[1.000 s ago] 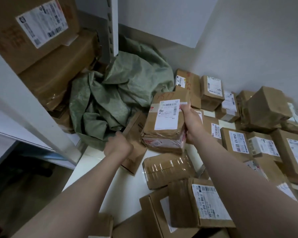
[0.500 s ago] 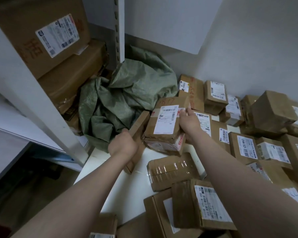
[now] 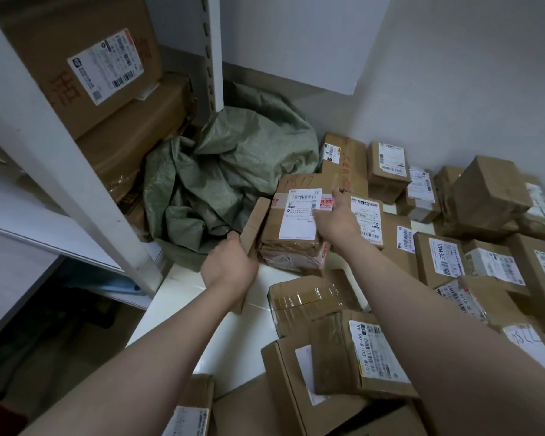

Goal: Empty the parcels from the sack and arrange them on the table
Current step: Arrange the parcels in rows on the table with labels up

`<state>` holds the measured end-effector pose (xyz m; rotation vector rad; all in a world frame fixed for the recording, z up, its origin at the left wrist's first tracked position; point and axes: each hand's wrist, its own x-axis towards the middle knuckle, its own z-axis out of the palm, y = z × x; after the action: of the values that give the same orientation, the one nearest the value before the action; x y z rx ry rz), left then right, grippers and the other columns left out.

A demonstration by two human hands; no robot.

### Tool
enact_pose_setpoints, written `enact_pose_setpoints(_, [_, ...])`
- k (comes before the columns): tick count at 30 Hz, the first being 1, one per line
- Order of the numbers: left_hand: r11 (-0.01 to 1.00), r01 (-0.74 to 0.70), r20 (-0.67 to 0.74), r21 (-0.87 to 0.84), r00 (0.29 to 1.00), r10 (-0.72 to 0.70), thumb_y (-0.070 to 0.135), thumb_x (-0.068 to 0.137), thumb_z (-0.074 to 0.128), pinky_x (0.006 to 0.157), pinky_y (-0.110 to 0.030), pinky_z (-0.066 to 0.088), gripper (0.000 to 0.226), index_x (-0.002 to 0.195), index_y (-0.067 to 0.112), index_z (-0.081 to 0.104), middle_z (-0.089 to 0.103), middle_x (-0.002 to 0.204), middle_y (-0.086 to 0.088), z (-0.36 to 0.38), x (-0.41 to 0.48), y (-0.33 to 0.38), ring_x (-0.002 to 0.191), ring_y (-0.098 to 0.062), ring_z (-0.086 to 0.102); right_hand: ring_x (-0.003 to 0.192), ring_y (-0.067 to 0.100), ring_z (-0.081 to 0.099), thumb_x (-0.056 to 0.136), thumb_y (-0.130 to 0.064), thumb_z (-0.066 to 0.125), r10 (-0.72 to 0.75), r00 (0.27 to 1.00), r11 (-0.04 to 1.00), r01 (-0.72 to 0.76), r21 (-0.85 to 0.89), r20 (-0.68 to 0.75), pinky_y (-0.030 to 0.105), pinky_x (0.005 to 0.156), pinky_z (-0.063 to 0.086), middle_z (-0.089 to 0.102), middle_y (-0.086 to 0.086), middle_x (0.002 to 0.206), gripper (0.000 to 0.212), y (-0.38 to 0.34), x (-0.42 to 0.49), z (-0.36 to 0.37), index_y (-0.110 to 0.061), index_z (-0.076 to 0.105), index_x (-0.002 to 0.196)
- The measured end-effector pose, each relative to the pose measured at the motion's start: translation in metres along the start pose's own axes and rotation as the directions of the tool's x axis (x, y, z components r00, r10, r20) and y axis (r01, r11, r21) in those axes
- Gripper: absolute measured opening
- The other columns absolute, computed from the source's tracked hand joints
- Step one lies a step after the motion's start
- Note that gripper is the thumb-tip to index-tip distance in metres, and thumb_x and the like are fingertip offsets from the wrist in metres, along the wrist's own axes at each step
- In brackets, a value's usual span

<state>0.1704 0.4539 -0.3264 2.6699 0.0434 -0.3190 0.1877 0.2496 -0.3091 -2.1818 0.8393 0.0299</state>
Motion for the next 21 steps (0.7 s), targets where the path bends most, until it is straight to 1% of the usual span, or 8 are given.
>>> enact_pose_setpoints(3, [1.0, -0.008, -0.03, -0.002, 1.0, 0.008, 0.018, 0.084, 0.055, 0.07, -0.031, 0.038, 0.028, 0.112, 0.013, 0.05, 0.062, 0.114, -0.009, -0.004, -0.002, -0.003, 0.106, -0.032, 0.059, 0.093, 0.022, 0.059, 0.099, -0.017, 0.053, 0.001, 0.998, 0.993, -0.009, 0.121, 0.066, 0.033, 0.076, 0.049, 0.055, 0.005, 0.139, 0.074, 0.005, -0.003, 0.007, -0.033, 0.008, 0.156])
enact_pose_setpoints(6, [0.999, -0.038, -0.036, -0.011, 0.999, 0.037, 0.019, 0.084, 0.056, 0.069, -0.031, 0.037, 0.026, 0.109, 0.014, 0.05, 0.063, 0.111, -0.009, -0.007, -0.003, 0.0, 0.102, -0.032, 0.059, 0.087, 0.018, 0.056, 0.102, -0.019, 0.048, -0.007, 0.998, 0.984, -0.004, 0.176, 0.063, 0.033, 0.073, 0.052, 0.05, 0.003, 0.145, 0.069, 0.013, -0.001, 0.003, -0.038, 0.009, 0.156])
enact_pose_setpoints(8, [0.998, -0.054, -0.029, -0.029, 0.998, 0.053, 0.02, 0.084, 0.056, 0.069, -0.031, 0.037, 0.025, 0.107, 0.014, 0.049, 0.063, 0.108, -0.01, -0.007, -0.005, 0.005, 0.1, -0.033, 0.059, 0.097, 0.023, 0.059, 0.102, -0.025, 0.047, 0.01, 1.0, 0.993, -0.01, 0.114, 0.001, 0.036, 0.076, 0.053, 0.052, 0.003, 0.144, 0.061, 0.017, -0.001, 0.0, -0.038, 0.019, 0.154])
enact_pose_setpoints(11, [0.996, -0.059, -0.007, -0.063, 0.998, 0.058, 0.021, 0.082, 0.056, 0.069, -0.031, 0.037, 0.025, 0.105, 0.014, 0.048, 0.063, 0.104, -0.01, -0.003, -0.009, 0.009, 0.098, -0.034, 0.059, 0.118, 0.029, 0.058, 0.101, -0.028, 0.049, -0.014, 0.997, 0.993, 0.023, 0.117, -0.075, 0.043, 0.094, 0.052, 0.055, 0.002, 0.141, 0.052, 0.024, -0.004, -0.002, -0.033, 0.034, 0.15])
enact_pose_setpoints(14, [0.997, -0.06, -0.041, -0.048, 0.998, 0.058, 0.021, 0.082, 0.056, 0.068, -0.032, 0.038, 0.027, 0.107, 0.015, 0.048, 0.063, 0.104, -0.008, -0.002, -0.015, 0.007, 0.098, -0.032, 0.059, 0.122, 0.031, 0.056, 0.099, -0.036, 0.05, 0.044, 0.999, 0.987, -0.041, 0.155, -0.019, 0.049, 0.099, 0.049, 0.055, 0.004, 0.14, 0.051, 0.029, -0.008, -0.005, -0.029, 0.038, 0.148])
enact_pose_setpoints(16, [0.998, -0.069, -0.111, -0.002, 0.991, 0.069, 0.021, 0.084, 0.055, 0.067, -0.032, 0.037, 0.028, 0.11, 0.014, 0.048, 0.061, 0.11, -0.008, -0.004, -0.022, 0.011, 0.103, -0.031, 0.057, 0.122, 0.033, 0.055, 0.098, -0.037, 0.051, 0.083, 0.996, 0.988, -0.077, 0.137, -0.044, 0.047, 0.101, 0.048, 0.055, 0.008, 0.14, 0.049, 0.024, -0.013, -0.007, -0.023, 0.043, 0.145])
enact_pose_setpoints(19, [0.991, -0.135, -0.24, 0.026, 0.961, 0.137, 0.022, 0.086, 0.058, 0.07, -0.036, 0.041, 0.03, 0.114, 0.014, 0.048, 0.056, 0.115, -0.006, -0.016, -0.033, 0.024, 0.108, -0.028, 0.053, 0.114, 0.031, 0.057, 0.098, -0.032, 0.048, 0.114, 0.972, 0.981, -0.078, 0.175, -0.203, 0.043, 0.095, 0.049, 0.059, 0.009, 0.128, 0.041, 0.012, -0.028, -0.018, -0.018, 0.051, 0.136])
enact_pose_setpoints(21, [0.966, -0.245, -0.319, 0.088, 0.911, 0.26, 0.024, 0.084, 0.061, 0.075, -0.038, 0.042, 0.032, 0.114, 0.018, 0.05, 0.056, 0.113, -0.004, -0.026, -0.039, 0.033, 0.106, -0.027, 0.053, 0.094, 0.023, 0.058, 0.101, -0.037, 0.045, 0.158, 0.977, 0.922, -0.095, 0.375, -0.141, 0.036, 0.08, 0.048, 0.063, 0.003, 0.11, 0.039, 0.004, -0.039, -0.03, -0.013, 0.055, 0.129])
